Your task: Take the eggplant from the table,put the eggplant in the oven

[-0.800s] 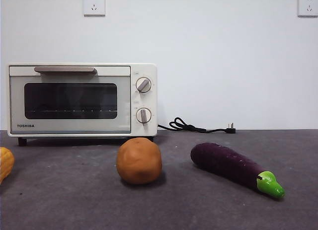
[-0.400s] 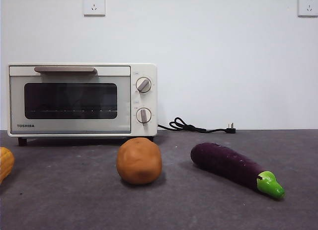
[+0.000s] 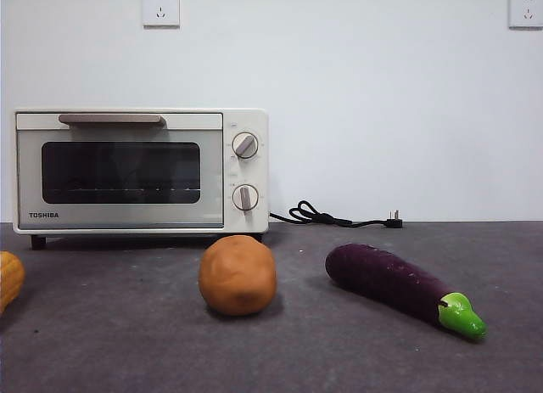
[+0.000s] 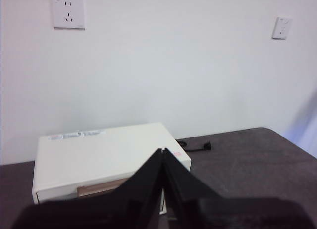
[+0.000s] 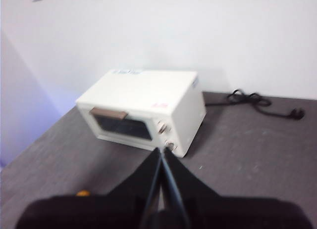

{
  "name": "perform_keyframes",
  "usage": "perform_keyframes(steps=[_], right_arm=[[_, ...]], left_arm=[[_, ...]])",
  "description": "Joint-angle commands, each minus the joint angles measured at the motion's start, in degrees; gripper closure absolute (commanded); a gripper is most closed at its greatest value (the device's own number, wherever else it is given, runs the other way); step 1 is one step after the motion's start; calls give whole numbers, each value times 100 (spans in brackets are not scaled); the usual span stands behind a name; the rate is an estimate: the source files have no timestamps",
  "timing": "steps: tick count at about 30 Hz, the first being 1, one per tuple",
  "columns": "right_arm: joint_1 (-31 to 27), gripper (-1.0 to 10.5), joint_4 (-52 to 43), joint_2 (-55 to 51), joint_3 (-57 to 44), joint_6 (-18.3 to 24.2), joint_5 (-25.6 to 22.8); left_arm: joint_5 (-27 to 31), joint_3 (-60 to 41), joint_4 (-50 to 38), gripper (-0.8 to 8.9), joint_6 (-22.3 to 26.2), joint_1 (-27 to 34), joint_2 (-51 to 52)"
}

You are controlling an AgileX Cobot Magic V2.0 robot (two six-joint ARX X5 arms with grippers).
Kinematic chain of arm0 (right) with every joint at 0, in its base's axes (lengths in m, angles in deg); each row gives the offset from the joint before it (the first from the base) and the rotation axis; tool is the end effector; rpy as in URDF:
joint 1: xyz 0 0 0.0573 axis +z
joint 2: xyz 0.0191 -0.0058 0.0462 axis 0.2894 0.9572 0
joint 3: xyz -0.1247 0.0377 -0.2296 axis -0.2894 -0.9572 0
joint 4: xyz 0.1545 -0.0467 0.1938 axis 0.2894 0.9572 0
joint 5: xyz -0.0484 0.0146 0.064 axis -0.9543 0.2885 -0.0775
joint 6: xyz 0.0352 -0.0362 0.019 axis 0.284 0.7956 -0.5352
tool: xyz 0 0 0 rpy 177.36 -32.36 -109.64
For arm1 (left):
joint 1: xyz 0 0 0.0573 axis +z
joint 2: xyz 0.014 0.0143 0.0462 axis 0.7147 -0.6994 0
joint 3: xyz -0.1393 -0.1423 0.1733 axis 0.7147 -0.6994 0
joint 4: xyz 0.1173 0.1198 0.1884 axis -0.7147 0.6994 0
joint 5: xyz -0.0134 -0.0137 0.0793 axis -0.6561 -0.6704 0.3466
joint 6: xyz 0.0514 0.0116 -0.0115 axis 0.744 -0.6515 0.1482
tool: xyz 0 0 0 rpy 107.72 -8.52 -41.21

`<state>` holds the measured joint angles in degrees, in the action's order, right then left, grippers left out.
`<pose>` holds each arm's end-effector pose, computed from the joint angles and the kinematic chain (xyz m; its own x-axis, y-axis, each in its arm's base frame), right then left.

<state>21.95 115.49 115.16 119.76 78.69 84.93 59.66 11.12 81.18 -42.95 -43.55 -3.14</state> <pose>0.1009 0.0224 0.4986 0.8070 0.5343 -0.2514 -0.5012 0.8449 0.1870 0.0655 -0.0082 0.4915 0.9428 -0.3286 -0.0565 0.3218 0.9411 -0.1040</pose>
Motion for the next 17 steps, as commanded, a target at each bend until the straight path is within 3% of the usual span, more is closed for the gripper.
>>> perform_keyframes(steps=[1, 17], right_arm=[[166, 955, 181, 96, 17, 109, 13], [621, 946, 444, 247, 17, 260, 33]], left_arm=[[-22, -4, 76, 819, 92, -20, -24], [-317, -4, 236, 819, 195, -20, -208]])
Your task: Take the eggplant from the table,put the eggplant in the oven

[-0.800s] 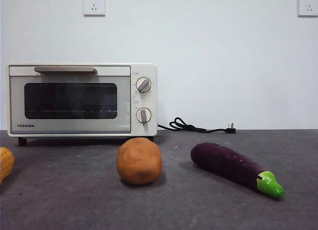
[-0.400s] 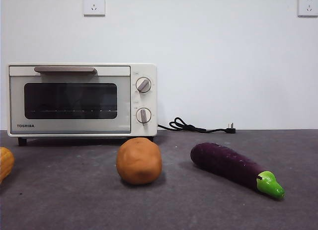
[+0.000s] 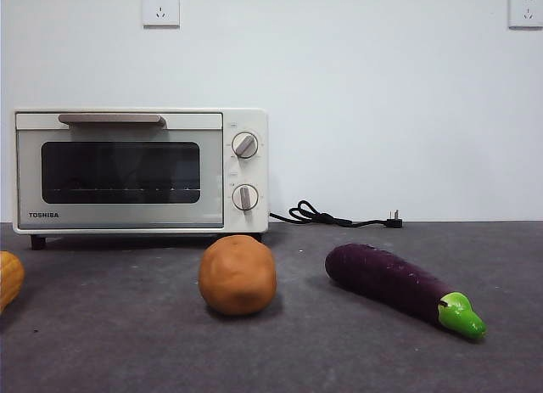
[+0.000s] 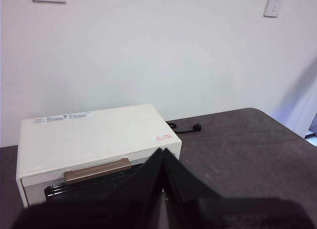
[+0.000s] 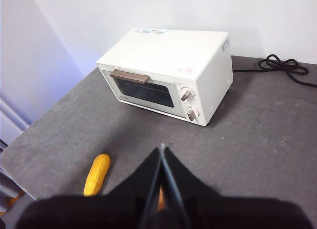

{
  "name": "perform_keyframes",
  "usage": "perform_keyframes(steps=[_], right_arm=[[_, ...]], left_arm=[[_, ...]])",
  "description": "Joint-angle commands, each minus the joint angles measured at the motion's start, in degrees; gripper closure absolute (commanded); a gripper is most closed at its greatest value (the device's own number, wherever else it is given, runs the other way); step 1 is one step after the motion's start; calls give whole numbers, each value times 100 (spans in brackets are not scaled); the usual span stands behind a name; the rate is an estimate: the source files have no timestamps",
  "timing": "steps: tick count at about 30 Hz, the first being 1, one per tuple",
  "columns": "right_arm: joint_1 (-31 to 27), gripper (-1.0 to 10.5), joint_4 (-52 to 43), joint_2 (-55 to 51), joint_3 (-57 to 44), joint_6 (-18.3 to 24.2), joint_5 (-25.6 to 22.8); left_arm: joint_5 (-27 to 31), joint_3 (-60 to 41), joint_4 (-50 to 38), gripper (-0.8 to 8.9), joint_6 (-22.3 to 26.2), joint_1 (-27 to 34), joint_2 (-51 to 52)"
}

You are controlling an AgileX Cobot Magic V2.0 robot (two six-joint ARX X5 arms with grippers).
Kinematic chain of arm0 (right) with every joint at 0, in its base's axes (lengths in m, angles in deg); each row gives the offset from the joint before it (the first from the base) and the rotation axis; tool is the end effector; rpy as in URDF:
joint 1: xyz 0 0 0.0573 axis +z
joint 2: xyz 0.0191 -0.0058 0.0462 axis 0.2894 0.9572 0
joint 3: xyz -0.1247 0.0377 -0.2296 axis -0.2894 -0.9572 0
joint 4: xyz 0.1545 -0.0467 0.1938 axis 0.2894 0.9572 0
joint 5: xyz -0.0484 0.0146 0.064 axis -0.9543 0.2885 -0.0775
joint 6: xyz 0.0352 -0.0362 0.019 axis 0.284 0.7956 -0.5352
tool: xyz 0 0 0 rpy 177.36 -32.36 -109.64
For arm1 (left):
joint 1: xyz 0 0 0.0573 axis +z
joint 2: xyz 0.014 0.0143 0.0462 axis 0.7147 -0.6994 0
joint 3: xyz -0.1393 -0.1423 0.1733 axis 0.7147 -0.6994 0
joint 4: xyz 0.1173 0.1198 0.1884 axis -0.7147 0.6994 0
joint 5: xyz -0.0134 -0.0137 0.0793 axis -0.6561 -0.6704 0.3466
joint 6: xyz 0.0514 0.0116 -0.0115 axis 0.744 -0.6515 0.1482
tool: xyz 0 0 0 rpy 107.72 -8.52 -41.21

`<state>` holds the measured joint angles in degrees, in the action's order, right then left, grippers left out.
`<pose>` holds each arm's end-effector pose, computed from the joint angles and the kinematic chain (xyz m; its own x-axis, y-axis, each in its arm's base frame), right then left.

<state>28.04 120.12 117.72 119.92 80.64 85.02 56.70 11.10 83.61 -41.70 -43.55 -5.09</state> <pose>0.1120 0.0358 0.4882 0.7084 0.6110 -0.3534 -0.5776 0.7896 0.2071 0.0777 -0.0091 0.4858 0.9177 -0.3772 -0.1250 0.3641 0.9241 -0.1160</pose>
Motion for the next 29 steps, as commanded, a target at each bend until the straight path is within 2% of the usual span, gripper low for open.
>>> perform_keyframes(steps=[1, 4, 5, 11, 13, 22, 29], right_arm=[[11, 946, -20, -9, 2, 66, 24], [13, 934, -42, -9, 2, 66, 24], [13, 897, -59, -9, 2, 66, 28], [13, 434, -195, -7, 2, 61, 520], [13, 356, -212, -9, 2, 59, 535], [13, 342, -208, -7, 2, 55, 557], [15, 343, -190, -9, 2, 17, 623]], left_arm=[[-22, -2, -7, 819, 70, -20, -13], [-22, -2, -7, 819, 70, -20, -28], [-22, -2, -7, 819, 72, -20, -33], [-22, -2, -2, 819, 114, -20, -52], [-22, -2, 0, 819, 114, -20, -68], [-20, -2, -11, 819, 232, -20, -186], [22, -2, -122, 819, 575, -24, -704]])
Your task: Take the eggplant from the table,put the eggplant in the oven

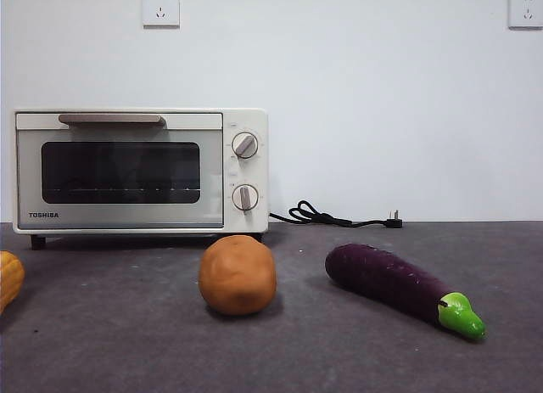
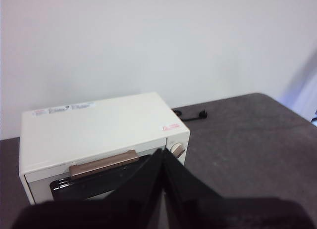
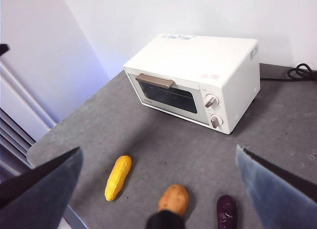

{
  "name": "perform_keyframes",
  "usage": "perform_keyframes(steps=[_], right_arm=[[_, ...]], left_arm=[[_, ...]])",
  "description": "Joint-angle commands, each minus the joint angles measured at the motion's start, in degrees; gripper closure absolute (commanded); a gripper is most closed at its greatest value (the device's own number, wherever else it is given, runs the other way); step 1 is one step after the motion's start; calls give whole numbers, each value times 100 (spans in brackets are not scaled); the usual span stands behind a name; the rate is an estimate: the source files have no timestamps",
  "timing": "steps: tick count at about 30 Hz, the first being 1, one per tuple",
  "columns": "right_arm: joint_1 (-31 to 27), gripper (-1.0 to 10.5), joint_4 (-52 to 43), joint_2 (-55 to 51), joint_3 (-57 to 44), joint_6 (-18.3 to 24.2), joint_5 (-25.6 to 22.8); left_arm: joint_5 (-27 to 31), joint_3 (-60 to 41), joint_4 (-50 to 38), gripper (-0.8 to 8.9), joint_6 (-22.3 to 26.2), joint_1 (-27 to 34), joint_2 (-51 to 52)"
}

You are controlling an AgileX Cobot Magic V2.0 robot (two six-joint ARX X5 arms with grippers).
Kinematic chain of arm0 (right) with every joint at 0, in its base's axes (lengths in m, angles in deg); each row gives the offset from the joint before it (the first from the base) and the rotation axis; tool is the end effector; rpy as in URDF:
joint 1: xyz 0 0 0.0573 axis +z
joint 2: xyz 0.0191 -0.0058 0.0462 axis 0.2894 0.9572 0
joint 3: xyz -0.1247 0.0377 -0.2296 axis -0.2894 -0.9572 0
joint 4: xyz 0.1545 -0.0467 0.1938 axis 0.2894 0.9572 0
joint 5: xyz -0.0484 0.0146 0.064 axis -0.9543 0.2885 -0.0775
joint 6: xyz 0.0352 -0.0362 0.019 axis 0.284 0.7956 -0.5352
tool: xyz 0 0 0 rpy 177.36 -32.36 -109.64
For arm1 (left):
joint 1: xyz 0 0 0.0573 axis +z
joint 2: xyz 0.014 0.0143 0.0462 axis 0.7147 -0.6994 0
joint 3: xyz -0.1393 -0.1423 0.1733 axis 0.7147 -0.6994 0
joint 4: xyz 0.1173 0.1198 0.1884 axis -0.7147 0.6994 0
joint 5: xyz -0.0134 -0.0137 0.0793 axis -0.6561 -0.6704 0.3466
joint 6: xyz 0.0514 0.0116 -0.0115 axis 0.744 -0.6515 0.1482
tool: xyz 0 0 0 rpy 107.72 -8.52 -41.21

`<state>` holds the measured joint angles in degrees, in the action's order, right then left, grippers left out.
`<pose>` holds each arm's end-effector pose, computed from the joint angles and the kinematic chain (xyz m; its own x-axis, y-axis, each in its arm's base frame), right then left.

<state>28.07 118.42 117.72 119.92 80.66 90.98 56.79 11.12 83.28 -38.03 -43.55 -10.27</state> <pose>0.1112 0.0383 0.4913 0.6525 0.6917 -0.3096 -0.6554 0.7202 0.2277 0.1120 -0.0079 0.4796 0.9045 -0.3763 -0.2007 0.3662 0.9265 -0.0864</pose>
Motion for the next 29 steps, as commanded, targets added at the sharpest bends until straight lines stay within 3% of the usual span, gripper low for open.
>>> perform_keyframes(steps=[1, 11, 19, 29], right_arm=[[13, 343, -4, -9, 2, 13, 24], [129, 344, 317, -9, 2, 17, 17], [129, 344, 330, -9, 2, 20, 13], [129, 344, 407, 55, 2, 39, -68]], left_arm=[[13, -4, -127, 819, 258, -24, -323], [-85, -4, -516, 819, 599, 225, -1832], [-1414, -4, -1047, 819, 407, 946, -3084], [-1899, -4, -1469, 819, 380, 1128, -4157]])
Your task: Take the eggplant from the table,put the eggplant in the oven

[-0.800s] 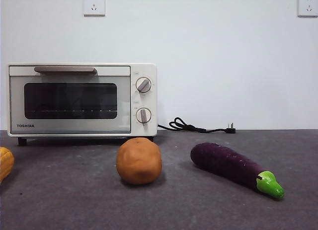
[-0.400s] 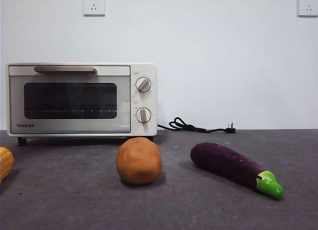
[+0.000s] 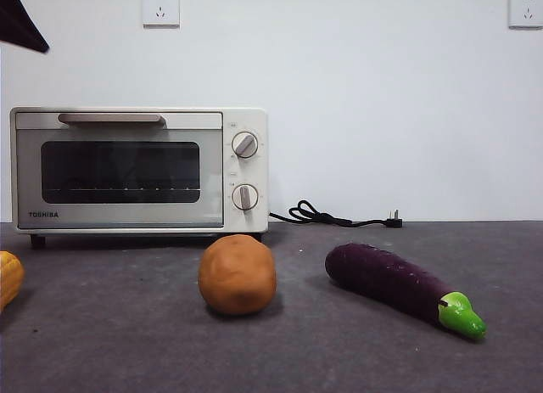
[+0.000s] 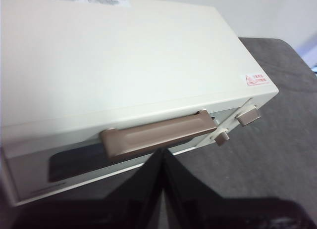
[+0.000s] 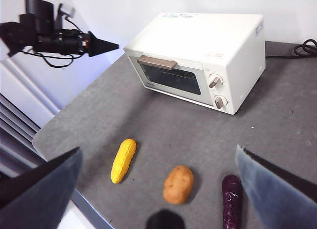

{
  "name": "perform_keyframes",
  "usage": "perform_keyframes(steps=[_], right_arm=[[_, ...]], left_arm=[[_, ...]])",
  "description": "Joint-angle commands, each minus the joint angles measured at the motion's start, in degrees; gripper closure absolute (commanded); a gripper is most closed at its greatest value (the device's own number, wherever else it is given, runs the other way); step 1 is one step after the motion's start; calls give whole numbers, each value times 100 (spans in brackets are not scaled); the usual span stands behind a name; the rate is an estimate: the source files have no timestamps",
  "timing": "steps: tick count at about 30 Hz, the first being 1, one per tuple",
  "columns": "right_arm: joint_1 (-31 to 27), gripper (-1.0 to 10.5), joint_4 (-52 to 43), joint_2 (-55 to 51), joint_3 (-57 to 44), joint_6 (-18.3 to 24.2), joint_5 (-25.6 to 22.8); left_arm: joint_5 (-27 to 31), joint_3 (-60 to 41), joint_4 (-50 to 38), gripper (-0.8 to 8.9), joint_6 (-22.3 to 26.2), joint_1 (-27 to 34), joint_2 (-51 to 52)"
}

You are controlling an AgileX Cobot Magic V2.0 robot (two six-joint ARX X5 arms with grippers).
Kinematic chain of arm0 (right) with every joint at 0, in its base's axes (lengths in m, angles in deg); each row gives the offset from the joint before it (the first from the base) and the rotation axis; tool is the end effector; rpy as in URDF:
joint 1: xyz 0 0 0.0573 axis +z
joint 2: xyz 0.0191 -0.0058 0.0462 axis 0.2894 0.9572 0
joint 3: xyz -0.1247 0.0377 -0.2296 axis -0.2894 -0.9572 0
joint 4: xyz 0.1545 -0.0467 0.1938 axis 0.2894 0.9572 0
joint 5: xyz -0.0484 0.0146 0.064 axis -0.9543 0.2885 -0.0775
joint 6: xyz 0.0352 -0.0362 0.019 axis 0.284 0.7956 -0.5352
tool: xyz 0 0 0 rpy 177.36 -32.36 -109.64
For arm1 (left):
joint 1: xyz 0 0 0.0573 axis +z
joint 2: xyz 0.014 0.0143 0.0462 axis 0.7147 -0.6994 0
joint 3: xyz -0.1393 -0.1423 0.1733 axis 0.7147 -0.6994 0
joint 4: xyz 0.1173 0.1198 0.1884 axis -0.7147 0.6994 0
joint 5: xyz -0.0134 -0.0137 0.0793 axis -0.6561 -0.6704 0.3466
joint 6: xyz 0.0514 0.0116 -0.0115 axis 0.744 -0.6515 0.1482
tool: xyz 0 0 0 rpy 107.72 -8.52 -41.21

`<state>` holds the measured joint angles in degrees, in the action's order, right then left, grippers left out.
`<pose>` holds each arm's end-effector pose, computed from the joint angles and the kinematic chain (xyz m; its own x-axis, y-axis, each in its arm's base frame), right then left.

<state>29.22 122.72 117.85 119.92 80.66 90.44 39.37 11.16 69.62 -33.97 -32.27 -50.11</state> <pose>0.1087 0.0399 0.4847 0.6191 0.6923 -0.3708 -0.6452 0.7175 0.2623 0.3389 0.0606 0.3524 0.7203 -0.5107 -0.4694 0.3742 0.8559 -0.3569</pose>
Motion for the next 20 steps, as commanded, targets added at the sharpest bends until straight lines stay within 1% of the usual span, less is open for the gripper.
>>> perform_keyframes(steps=[1, 5, 10, 15, 20], right_arm=[[13, 345, -17, 52, 2, 39, -13], [13, 347, 20, 92, 2, 37, -15], [13, 347, 109, 142, 2, 35, -13], [44, 347, 155, 166, 2, 15, -9], [44, 347, 155, 166, 2, 13, -9]], left_arm=[[-184, -9, -166, 819, -26, -31, -258], [-149, -9, -426, 819, -44, -221, -496], [326, -9, -769, 819, -35, -420, -632], [758, -9, -1012, 819, 85, -603, -691], [750, -9, -1093, 820, 107, -710, -848]])
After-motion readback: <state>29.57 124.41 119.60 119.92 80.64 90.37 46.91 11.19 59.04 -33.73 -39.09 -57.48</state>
